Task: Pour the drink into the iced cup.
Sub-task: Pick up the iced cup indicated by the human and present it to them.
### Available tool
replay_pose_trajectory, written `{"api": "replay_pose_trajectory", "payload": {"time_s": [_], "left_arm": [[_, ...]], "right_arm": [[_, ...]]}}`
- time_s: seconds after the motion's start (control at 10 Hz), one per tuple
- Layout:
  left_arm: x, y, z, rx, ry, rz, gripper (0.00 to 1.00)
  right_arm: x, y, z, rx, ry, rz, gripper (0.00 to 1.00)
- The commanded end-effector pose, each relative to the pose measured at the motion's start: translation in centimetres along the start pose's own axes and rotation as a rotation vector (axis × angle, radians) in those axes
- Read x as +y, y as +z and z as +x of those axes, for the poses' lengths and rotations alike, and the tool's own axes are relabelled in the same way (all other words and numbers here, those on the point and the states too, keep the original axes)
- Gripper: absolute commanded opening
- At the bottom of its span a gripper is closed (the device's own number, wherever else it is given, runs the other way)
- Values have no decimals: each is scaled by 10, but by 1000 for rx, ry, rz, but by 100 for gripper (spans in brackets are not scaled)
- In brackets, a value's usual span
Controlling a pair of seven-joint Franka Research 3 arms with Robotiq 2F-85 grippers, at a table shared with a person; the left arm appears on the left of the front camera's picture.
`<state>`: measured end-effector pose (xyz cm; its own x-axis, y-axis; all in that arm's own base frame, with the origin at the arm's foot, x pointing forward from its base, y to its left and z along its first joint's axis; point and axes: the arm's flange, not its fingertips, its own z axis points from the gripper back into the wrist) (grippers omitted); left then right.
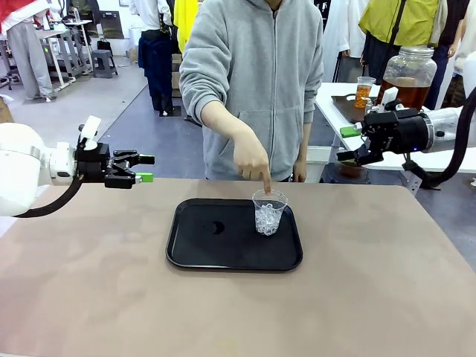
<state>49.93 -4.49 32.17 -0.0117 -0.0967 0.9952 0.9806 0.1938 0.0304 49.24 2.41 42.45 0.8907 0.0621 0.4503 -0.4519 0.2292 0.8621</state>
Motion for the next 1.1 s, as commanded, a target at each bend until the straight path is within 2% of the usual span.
{"api": "replay_pose_trajectory", "payload": {"time_s": [0.0,0.2,0.3,0.4,0.8,0.9,1.0], "left_arm": [[1,0,2,-3,2,-4,100],[1,0,2,-3,2,-4,100],[1,0,2,-3,2,-4,100],[1,0,2,-3,2,-4,100],[1,0,2,-3,2,-4,100],[1,0,2,-3,2,-4,100],[1,0,2,-3,2,-4,100]], "right_arm": [[-6,-5,-13,-33,247,-48,100],[-7,-2,-10,-16,356,-2,100],[-9,-1,-11,-35,330,25,100],[-2,-1,-4,-3,311,-28,100],[-6,-2,-6,-7,328,-16,100],[-7,-12,3,-25,403,-59,100],[-17,-21,8,-14,540,-69,100]]}}
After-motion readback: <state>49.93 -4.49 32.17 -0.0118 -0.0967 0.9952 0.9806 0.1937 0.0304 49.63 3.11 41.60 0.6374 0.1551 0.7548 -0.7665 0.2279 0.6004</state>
